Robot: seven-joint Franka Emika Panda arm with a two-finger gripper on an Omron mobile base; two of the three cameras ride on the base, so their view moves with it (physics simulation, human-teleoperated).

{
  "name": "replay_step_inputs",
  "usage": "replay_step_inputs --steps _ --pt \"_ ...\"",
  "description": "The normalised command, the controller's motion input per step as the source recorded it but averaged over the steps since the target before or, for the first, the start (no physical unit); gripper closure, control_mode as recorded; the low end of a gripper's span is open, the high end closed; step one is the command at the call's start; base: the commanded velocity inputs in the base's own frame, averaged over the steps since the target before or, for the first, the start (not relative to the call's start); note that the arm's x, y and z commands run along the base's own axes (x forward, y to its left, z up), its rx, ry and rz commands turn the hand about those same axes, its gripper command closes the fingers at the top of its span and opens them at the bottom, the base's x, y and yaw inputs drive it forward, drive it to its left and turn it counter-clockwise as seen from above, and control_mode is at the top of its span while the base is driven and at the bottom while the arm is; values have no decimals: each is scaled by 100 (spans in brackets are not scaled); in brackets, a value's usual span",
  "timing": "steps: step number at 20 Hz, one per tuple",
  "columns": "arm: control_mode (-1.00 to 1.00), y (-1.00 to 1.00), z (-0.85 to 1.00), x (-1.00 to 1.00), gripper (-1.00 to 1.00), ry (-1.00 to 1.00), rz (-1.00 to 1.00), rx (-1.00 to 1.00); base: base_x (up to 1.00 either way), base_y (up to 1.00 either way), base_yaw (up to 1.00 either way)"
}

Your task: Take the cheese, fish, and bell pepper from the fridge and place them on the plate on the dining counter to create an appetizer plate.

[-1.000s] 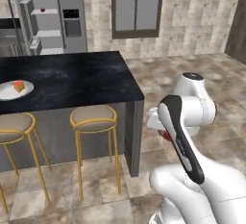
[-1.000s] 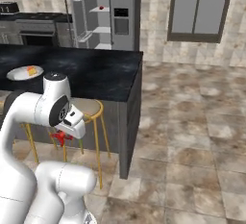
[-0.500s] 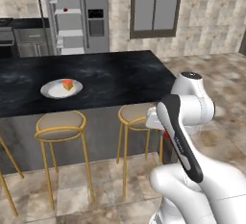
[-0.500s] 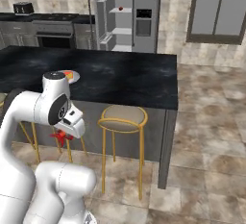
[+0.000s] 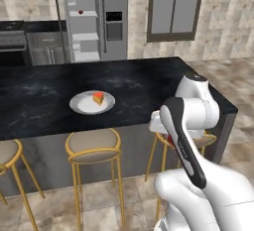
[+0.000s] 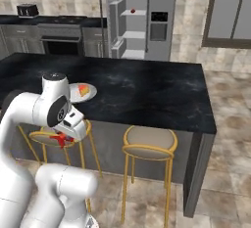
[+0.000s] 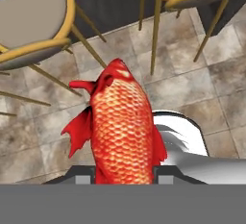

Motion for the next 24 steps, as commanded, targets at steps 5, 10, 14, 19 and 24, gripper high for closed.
replay_step_inputs --steps 5,10,14,19,24 --pt "100 0 0 0 100 0 0 0 73 22 0" --pt "-100 27 18 6 100 -4 0 -5 16 12 0" --pt "-100 85 31 0 100 -10 2 -12 0 0 0" --pt "-100 97 22 25 100 -6 4 -13 0 0 0" --pt "-100 80 6 72 100 -1 3 -11 0 0 0"
